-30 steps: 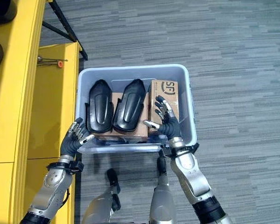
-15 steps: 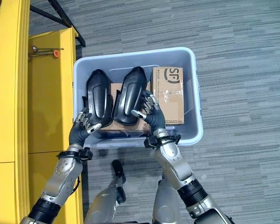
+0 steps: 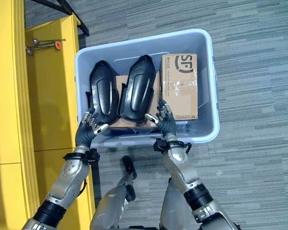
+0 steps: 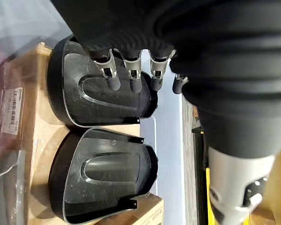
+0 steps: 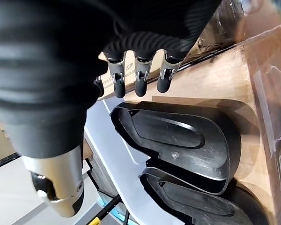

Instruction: Move parts from the plastic box to the shelf.

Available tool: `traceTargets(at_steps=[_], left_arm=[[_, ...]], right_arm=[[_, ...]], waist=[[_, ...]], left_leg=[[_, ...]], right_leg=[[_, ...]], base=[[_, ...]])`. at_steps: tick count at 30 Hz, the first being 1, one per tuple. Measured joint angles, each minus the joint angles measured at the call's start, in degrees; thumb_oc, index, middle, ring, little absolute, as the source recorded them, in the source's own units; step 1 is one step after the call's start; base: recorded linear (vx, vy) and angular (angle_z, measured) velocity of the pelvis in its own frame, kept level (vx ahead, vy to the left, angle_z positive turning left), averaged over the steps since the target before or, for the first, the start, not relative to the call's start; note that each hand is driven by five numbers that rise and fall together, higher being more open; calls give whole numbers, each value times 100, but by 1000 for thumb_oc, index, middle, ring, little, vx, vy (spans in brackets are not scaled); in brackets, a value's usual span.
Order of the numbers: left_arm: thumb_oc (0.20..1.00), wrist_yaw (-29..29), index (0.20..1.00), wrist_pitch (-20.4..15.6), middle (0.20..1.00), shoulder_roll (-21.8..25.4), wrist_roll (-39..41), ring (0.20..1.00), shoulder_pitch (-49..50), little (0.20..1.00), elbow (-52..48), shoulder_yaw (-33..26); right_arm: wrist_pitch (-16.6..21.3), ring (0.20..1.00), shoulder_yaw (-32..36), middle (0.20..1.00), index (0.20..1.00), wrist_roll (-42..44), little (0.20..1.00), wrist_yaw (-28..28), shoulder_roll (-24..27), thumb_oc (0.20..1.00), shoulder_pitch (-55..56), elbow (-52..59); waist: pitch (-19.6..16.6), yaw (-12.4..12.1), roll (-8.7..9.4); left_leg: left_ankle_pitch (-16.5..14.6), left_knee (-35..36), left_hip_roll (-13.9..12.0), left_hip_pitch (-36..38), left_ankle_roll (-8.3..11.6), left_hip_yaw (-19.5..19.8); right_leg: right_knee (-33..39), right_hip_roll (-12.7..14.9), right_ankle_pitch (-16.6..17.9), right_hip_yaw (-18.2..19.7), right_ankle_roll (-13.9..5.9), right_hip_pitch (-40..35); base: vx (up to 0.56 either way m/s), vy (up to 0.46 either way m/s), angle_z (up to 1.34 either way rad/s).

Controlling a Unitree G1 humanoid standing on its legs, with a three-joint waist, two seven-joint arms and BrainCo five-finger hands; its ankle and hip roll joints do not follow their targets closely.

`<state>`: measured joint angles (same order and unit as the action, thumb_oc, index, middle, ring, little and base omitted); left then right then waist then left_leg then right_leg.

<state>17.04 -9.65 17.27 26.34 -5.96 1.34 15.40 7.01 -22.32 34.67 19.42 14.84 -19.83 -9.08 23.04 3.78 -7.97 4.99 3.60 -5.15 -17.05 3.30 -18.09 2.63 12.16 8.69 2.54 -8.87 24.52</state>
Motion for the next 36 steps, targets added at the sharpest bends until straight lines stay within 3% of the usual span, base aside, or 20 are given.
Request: traceTargets(at_steps=[21,26,31,36], left_arm=[[1000,166,1000,-224,1000,4,180,1000,-216,1000,0,52],[1000,167,1000,-264,1000,7,184,1000,-277,1000,-1,122],[1000,168,1000,-280,1000,52,237,1000,-414,1000,-1,153],[1000,174,1000,-318,1000,128,242,1000,-433,1000,0,182]], right_arm=[[25,1000,620,1000,1000,-238,1000,742,-245,1000,-1732,-2070],[21,1000,647,1000,1000,-331,1000,883,-126,1000,-2131,-2519],[20,1000,763,1000,1000,-454,1000,937,-91,1000,-2254,-2668],[-10,1000,888,1000,1000,-463,1000,1024,-80,1000,-2742,-3816]], waist=[[245,-185,-30],[300,-335,-30],[455,-342,62],[486,-436,104]], left_leg=[[76,-61,4,-409,-36,135],[86,-85,8,-548,-39,213],[131,-66,13,-616,-43,291],[200,-98,17,-799,-57,481]], right_leg=[[-165,14,-7,-82,0,373],[-170,29,-8,-156,0,454],[-189,36,-3,-210,6,496],[-202,54,2,-380,15,540]], base=[[0,2,2],[9,0,7],[9,1,6],[3,16,16]])
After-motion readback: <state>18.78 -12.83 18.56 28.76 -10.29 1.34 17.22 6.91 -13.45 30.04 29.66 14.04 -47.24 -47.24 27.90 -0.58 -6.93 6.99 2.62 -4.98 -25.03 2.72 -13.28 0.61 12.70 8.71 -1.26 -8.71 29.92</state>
